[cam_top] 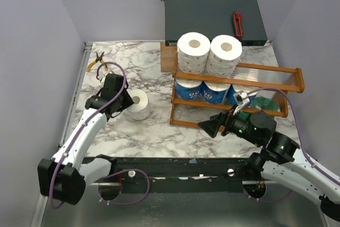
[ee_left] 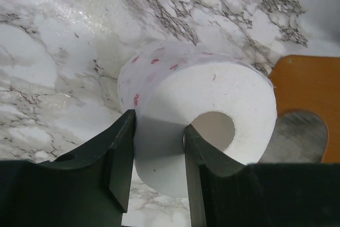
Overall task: Place and organize the paper towels onto the shelf
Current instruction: Move the paper towel to the center of the board.
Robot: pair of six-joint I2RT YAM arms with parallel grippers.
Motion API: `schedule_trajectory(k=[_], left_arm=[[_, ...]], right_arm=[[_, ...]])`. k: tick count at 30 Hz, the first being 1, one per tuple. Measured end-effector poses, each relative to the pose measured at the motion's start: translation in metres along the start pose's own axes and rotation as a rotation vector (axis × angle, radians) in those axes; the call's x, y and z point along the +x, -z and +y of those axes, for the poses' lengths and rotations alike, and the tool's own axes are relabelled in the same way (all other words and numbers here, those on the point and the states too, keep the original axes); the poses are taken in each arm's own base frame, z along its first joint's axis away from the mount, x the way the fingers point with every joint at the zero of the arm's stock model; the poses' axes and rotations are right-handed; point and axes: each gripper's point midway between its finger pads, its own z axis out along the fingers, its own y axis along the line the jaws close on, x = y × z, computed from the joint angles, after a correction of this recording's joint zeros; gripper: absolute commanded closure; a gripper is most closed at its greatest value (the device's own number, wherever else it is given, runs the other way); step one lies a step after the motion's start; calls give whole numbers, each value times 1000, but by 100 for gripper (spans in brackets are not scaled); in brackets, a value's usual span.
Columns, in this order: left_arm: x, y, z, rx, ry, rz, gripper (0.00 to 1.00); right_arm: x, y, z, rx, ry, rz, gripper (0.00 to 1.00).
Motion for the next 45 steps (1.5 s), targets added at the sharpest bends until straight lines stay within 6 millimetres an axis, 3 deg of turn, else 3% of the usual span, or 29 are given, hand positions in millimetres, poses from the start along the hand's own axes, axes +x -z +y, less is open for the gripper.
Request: schedule_trajectory(k=[6,13,24,29,41,45], left_arm=[[24,33,-1,117,-50,-41,86],[72,50,13,199,-91,1,86],[120,54,11,217,-201,113,85],[129,50,3,218,-231,129,85],[132,42,-7,242,-227,126,32],[135,40,-4,232,-223,132,20]], right_arm=[[18,-13,11,-61,21,112,0],[24,-23,11,-48,28,160,0],[31,-29,-13,98,17,203,0],[35,-27,-18,124,12,218,0],[24,-14,4,5,-84,132,0],[25,-28,6,34,-85,180,0]])
